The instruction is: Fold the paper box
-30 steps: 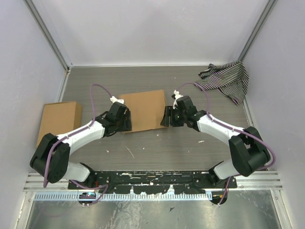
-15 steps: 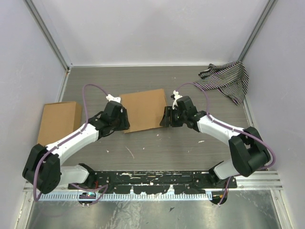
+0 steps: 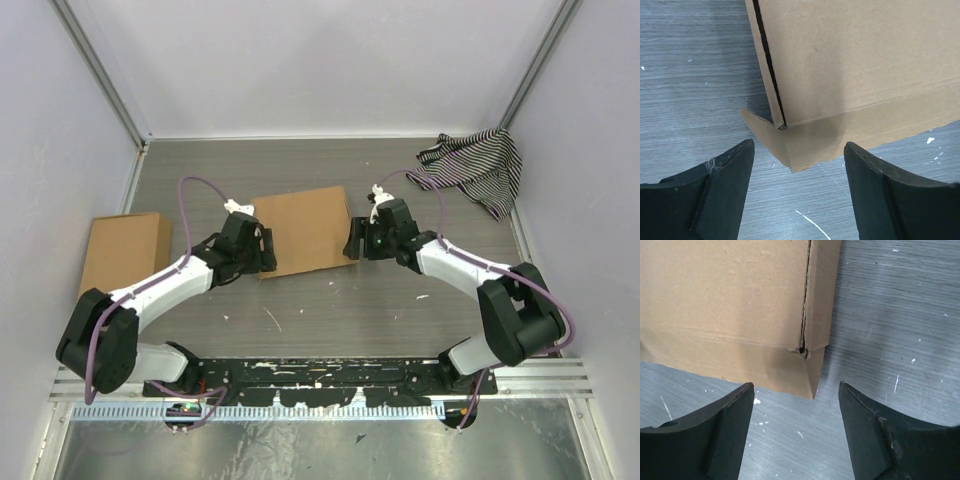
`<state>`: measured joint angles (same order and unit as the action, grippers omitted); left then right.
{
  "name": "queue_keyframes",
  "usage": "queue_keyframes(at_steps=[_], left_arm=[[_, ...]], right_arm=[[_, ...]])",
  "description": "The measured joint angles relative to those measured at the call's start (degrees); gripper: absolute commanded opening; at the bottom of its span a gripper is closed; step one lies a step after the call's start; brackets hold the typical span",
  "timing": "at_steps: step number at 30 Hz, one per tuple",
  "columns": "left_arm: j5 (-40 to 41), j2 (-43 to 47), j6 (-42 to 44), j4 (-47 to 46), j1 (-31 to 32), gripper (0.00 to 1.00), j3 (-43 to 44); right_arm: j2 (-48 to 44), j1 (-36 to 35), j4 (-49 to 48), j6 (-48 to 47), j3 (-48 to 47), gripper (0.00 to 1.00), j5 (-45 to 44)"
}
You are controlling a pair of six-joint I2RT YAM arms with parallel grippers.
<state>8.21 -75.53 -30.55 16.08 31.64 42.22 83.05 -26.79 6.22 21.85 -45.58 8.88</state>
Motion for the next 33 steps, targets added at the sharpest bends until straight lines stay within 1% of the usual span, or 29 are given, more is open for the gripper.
queue_keyframes(at_steps=[5, 11, 18, 25, 33], left_arm=[[-0.5, -2.0, -0.1, -2.1, -0.1, 0.78, -1.1], [-1.6, -2.3, -0.2, -4.3, -0.4, 0.77, -1.3], [-3.0, -3.9, -0.4, -5.8, -0.4, 0.72, -1.5], [-3.7, -4.7, -1.0, -5.7, -0.6, 0.65, -1.5], [-4.2, -3.0, -1.0, -1.5, -0.8, 0.62, -1.1]], right_arm=[[2.8, 0.0, -4.3, -1.0, 1.3, 0.71, 1.0], [3.7, 0.0, -7.5, -1.0, 2.5, 0.69, 3.8], [4.5, 0.0, -9.4, -1.1, 2.5, 0.66, 6.3], [4.9, 0.0, -9.4, -1.2, 2.5, 0.58, 7.0], [4.8, 0.0, -9.1, -0.7, 2.8, 0.56, 7.9]])
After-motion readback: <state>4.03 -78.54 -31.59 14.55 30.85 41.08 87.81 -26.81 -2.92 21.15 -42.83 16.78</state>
